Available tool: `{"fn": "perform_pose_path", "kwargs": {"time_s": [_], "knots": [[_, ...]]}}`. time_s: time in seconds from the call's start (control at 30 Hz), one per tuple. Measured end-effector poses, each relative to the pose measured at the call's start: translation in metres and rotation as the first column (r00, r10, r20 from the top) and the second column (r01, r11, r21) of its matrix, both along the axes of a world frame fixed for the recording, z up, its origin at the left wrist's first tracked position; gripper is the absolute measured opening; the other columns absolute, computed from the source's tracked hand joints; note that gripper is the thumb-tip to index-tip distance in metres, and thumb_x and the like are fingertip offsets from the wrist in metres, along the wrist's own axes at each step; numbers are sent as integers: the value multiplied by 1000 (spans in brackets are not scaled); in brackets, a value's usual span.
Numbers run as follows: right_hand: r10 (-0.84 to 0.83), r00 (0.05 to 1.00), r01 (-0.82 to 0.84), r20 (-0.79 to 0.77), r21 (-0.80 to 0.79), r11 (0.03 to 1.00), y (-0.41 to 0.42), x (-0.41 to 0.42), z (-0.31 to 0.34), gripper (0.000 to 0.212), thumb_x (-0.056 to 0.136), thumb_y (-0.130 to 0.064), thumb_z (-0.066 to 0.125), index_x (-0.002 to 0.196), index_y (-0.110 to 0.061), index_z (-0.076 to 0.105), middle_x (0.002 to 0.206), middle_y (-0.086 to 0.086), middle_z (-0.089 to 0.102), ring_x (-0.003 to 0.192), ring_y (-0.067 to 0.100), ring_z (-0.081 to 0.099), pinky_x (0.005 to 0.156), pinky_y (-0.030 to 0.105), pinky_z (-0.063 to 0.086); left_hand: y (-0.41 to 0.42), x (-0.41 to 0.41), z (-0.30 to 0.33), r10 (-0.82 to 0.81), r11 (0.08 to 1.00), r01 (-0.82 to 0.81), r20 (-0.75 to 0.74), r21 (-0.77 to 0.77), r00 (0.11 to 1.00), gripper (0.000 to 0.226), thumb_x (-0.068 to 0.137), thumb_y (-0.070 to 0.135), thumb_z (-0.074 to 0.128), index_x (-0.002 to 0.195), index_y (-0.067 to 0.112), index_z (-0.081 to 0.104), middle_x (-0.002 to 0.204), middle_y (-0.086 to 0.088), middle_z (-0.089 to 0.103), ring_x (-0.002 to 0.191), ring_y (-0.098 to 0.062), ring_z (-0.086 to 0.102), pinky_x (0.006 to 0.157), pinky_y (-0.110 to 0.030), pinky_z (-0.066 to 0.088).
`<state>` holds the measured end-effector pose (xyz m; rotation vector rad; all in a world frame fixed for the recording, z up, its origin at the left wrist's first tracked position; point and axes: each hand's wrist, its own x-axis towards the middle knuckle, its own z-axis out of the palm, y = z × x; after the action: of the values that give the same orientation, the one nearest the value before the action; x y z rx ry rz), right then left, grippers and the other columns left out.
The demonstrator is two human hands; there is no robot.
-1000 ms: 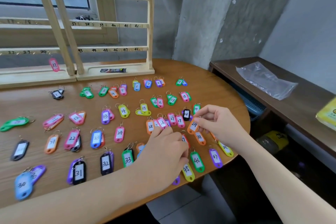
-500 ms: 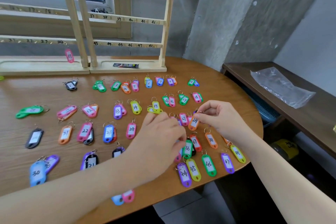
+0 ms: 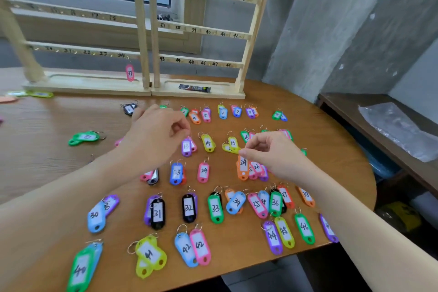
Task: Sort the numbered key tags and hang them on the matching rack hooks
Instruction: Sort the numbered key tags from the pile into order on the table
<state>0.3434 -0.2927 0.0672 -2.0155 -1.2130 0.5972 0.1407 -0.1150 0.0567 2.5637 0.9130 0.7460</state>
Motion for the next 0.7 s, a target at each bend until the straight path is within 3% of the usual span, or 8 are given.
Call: {"fn": "perform_pose_path", "kwargs": {"time_s": [0.1, 0.2, 0.3, 0.37, 0.5, 0.7], "knots": [[49, 999, -48, 18, -23, 999, 18, -11, -3, 19, 88, -31, 79, 82, -13, 73, 80, 6, 75, 69, 7, 64, 75, 33, 57, 8, -17, -5, 29, 1000, -29, 3, -4, 1000, 20, 95, 29, 65, 78, 39, 60, 74, 16, 63, 96, -11, 49, 84, -31, 19], [101, 991, -95, 82, -70, 993, 32, -22, -5, 17, 88, -36, 78, 80, -22, 73, 75, -2, 73, 64, 8, 62, 68, 35, 55, 14, -34, -13, 47, 999, -47, -1, -23, 999, 24, 94, 27, 66, 73, 38, 58, 76, 17, 63, 92, -9, 48, 81, -32, 19], [160, 981, -148, 111, -105, 983, 43, -32, -9, 19, 88, -40, 77, 81, -23, 73, 80, 6, 73, 76, 31, 66, 71, 47, 55, 18, -46, -20, 63, 997, -64, -4, -34, 998, 19, 93, 27, 66, 76, 34, 64, 76, 17, 63, 91, -8, 46, 80, -33, 19], [203, 971, -187, 128, -126, 974, 49, -37, -10, 19, 88, -40, 77, 81, -23, 72, 80, 9, 72, 71, 31, 62, 67, 44, 52, 20, -52, -22, 70, 996, -70, -7, -56, 998, 19, 93, 29, 66, 75, 35, 62, 78, 15, 64, 90, -8, 45, 82, -34, 20], [259, 952, -235, 163, -152, 960, 58, -41, -10, 16, 89, -34, 77, 78, -25, 71, 68, -7, 60, 63, 6, 48, 61, 23, 43, 26, -63, -25, 89, 994, -90, -15, -66, 996, 24, 95, 32, 64, 73, 40, 57, 80, 12, 63, 88, -9, 43, 77, -32, 16], [269, 931, -232, 248, -169, 958, 70, -41, -13, 8, 89, -34, 76, 82, -30, 73, 69, -9, 54, 63, 4, 44, 62, 24, 40, 38, -86, -22, 129, 988, -127, 18, -89, 992, 29, 97, 30, 62, 71, 40, 55, 68, 14, 53, 83, -6, 42, 76, -32, 16]]}}
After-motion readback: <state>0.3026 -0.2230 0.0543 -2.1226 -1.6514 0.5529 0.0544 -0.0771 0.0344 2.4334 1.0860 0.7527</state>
